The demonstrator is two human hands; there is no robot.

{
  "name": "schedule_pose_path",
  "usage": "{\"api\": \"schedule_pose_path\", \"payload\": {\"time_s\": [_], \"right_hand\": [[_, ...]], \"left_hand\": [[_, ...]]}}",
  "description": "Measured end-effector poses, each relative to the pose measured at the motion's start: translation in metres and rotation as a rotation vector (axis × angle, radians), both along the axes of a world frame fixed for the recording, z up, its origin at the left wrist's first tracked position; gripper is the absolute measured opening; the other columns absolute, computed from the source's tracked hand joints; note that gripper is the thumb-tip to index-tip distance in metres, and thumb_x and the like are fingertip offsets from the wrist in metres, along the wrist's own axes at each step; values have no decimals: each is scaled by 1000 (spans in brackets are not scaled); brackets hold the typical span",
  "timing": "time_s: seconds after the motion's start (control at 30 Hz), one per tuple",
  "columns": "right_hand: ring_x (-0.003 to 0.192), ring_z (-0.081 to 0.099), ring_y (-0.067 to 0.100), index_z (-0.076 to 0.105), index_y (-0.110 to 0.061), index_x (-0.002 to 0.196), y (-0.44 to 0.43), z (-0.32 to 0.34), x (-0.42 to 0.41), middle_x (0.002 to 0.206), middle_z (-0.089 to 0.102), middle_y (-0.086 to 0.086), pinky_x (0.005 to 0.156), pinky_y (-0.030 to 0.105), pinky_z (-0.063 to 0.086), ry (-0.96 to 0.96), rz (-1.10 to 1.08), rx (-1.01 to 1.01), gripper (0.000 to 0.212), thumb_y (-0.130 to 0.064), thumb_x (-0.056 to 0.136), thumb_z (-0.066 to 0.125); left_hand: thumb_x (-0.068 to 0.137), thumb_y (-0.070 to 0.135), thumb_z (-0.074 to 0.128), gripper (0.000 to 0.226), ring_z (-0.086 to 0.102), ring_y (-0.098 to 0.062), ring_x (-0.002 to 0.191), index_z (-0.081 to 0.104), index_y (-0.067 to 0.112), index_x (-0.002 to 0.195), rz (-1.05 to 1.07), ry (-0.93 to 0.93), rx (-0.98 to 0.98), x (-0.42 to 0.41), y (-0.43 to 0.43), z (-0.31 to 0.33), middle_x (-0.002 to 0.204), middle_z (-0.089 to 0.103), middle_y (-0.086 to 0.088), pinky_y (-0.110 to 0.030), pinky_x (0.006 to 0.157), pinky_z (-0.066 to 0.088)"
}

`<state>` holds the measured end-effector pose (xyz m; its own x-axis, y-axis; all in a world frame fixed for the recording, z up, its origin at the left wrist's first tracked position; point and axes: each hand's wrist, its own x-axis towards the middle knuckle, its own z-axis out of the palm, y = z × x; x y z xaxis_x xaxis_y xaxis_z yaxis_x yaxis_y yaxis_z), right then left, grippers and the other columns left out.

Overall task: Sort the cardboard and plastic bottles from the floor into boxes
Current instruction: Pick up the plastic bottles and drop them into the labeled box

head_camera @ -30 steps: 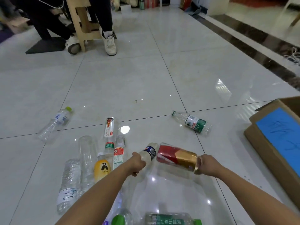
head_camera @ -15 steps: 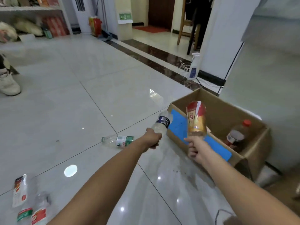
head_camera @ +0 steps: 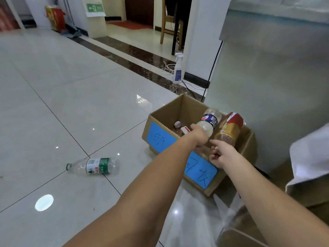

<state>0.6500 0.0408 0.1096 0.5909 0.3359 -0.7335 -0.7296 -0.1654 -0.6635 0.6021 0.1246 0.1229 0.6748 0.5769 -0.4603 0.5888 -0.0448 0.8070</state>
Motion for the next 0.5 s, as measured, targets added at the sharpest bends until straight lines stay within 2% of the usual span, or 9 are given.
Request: {"api": "schedule_pose_path", "payload": {"time_s": [0.03, 0.07, 0.1, 0.13, 0.2, 0.33, 0.43, 0.5], "right_hand": [[62, 55, 11, 54, -8, 91, 0, 3, 0, 72, 56, 5, 59, 17, 45, -26, 20, -25, 12, -17, 91, 62], [84, 62, 17, 54, -7, 105, 0, 3, 1, 88, 58, 8, 75, 22, 52, -54, 35, -64, 21, -18, 89, 64], [103, 60, 23, 52, -7, 115, 0, 3, 0, 100, 56, 10, 89, 28, 52, -80, 54, -99, 33, -19, 88, 66], [114, 56, 25, 49, -5, 120, 1, -4, 3, 107, 55, 10, 96, 30, 48, -128, 86, -140, 40, -19, 87, 67], [118, 54, 27, 46, -1, 129, 5, -18, 5, 120, 56, 9, 100, 34, 46, -240, 156, -216, 56, -21, 83, 71], [123, 45, 31, 40, -4, 138, 26, -36, -4, 137, 45, 11, 97, 39, 43, -438, 193, -379, 83, -41, 72, 74], [136, 29, 32, 34, 0, 141, 52, -28, -33, 147, 30, 13, 110, 44, 33, -714, 249, -531, 82, -44, 80, 66], [143, 16, 30, 24, -2, 147, 70, -27, -63, 155, 18, 11, 117, 43, 20, -927, 367, -494, 77, -38, 87, 59]], "left_hand": [[100, 15, 41, 65, 40, -40, 134, 3, 5, 152, -14, 26, 20, 1, -2, -3, 151, 28, -26, -47, 111, 35], [101, 21, 40, 70, 25, -39, 142, -5, 6, 152, -49, 71, 50, -1, -3, -6, 157, 14, -24, -45, 117, 24], [101, 25, 40, 75, 10, -36, 146, -13, 7, 152, -78, 117, 107, -4, -5, -9, 159, 2, -21, -44, 120, 14], [100, 27, 42, 80, 1, -34, 147, -16, 8, 151, -113, 140, 193, -10, -5, -12, 159, -5, -19, -43, 120, 9], [98, 29, 46, 84, -7, -32, 147, -16, 10, 151, -142, 144, 309, -20, 3, -24, 160, -9, -16, -43, 120, 5], [96, 30, 47, 83, -13, -29, 148, -11, 14, 153, -78, 145, 422, -62, 30, -36, 161, -11, -11, -43, 120, -2], [97, 34, 44, 80, -9, -27, 149, -10, 15, 153, 4, 223, 451, -117, 53, -47, 161, -10, -10, -42, 120, 3], [99, 35, 43, 78, -9, -25, 149, -10, 15, 153, 98, 264, 415, -169, 68, -60, 161, -10, -9, -42, 121, 4]]}}
